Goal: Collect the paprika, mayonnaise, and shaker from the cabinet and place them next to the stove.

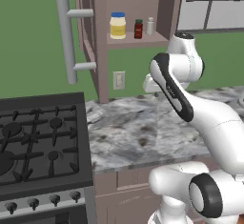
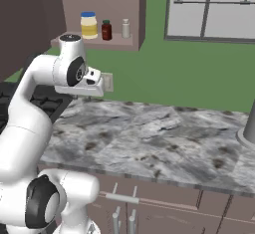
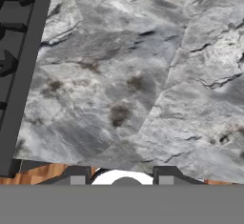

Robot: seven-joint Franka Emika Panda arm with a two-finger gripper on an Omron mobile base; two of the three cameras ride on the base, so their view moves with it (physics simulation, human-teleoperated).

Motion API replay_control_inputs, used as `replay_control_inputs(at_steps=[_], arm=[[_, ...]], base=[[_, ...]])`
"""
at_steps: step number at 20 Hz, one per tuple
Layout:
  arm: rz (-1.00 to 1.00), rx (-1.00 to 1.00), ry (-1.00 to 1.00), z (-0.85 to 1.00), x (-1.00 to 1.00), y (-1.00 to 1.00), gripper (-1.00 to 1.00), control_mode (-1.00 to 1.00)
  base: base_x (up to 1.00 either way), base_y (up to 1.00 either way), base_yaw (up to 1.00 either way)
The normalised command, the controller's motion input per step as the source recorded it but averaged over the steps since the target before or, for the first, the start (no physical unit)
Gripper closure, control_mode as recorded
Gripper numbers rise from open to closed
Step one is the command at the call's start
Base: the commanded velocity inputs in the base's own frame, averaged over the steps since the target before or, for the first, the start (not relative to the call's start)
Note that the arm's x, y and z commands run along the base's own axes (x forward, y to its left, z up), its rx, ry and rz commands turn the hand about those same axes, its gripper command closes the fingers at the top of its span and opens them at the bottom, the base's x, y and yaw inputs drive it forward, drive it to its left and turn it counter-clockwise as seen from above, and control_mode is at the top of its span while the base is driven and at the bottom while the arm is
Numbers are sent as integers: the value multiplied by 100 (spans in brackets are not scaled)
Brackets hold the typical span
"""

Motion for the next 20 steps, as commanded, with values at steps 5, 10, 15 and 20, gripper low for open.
replay_control_inputs(at_steps=[5, 10, 15, 20], arm=[[0, 0, -16, 1, -32, 0, -100, -100], [1, 0, -45, 29, -43, 7, -100, -100], [12, 0, -44, 62, -8, 3, -100, -100], [13, 0, -37, 78, 1, 1, -100, -100]], base=[[0, 0, 0], [0, 0, 0], [0, 0, 0], [0, 0, 0]])
